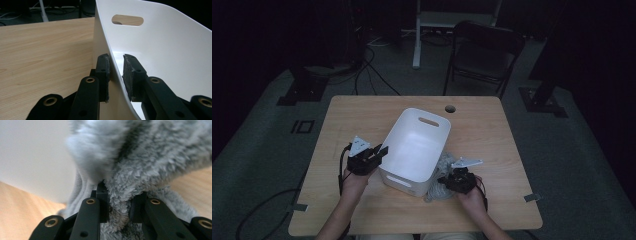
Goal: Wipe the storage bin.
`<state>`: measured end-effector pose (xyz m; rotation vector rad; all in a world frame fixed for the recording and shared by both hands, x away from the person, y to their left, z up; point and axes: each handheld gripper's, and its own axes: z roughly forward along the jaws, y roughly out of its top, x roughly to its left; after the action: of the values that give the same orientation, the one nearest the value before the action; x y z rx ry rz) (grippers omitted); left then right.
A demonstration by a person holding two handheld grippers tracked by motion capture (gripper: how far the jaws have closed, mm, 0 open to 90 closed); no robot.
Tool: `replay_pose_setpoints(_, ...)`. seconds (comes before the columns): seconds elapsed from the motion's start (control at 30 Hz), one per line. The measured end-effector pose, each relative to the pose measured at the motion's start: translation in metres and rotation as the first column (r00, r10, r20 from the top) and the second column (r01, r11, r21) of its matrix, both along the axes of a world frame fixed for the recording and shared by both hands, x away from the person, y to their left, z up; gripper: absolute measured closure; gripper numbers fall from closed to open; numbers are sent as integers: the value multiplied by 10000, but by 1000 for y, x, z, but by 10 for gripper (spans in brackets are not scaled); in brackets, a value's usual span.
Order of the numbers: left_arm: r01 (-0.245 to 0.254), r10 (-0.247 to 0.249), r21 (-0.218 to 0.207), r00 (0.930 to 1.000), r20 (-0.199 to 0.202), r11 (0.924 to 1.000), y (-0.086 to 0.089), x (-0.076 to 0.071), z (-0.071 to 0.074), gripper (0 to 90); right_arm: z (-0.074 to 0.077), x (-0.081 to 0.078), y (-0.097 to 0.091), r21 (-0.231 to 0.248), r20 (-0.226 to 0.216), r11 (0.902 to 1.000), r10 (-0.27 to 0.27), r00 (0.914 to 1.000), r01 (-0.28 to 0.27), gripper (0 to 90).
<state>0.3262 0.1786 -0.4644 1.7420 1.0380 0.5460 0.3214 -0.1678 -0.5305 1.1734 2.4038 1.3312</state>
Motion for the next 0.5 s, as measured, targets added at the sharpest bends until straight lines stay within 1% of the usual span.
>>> replay_pose_setpoints(0.1,101,-104,-155,9998,-155,9998,2,-1,0,715,16,-6,-11,132,421,9999,-58,9991,53,749)
replay_pose_setpoints(0.13,134,-138,-176,9997,-186,9998,2,-1,1,689,20,-9,-16,194,496,9998,-107,9987,97,748)
replay_pose_setpoints(0.2,254,-260,-230,9993,-259,9994,3,-4,3,662,28,-14,-27,223,711,9993,-324,9969,309,748)
replay_pose_setpoints(0.23,333,-342,-345,9991,-264,9988,4,-6,4,625,30,-15,-33,275,738,9988,-422,9964,403,747)
replay_pose_setpoints(0.27,433,-445,-410,9986,-292,9982,5,-8,5,610,31,-16,-39,330,734,9981,-552,9958,529,747)
replay_pose_setpoints(0.37,585,-597,-507,9979,-235,9970,5,-15,9,528,32,-17,-56,439,669,9947,-957,9932,929,746)
replay_pose_setpoints(0.43,619,-636,-625,9977,-244,9961,6,-19,11,500,31,-16,-66,585,553,9910,-1234,9908,1202,746)
replay_pose_setpoints(0.5,667,-680,-527,9974,-224,9964,6,-22,14,466,30,-16,-73,677,516,9880,-1423,9885,1387,746)
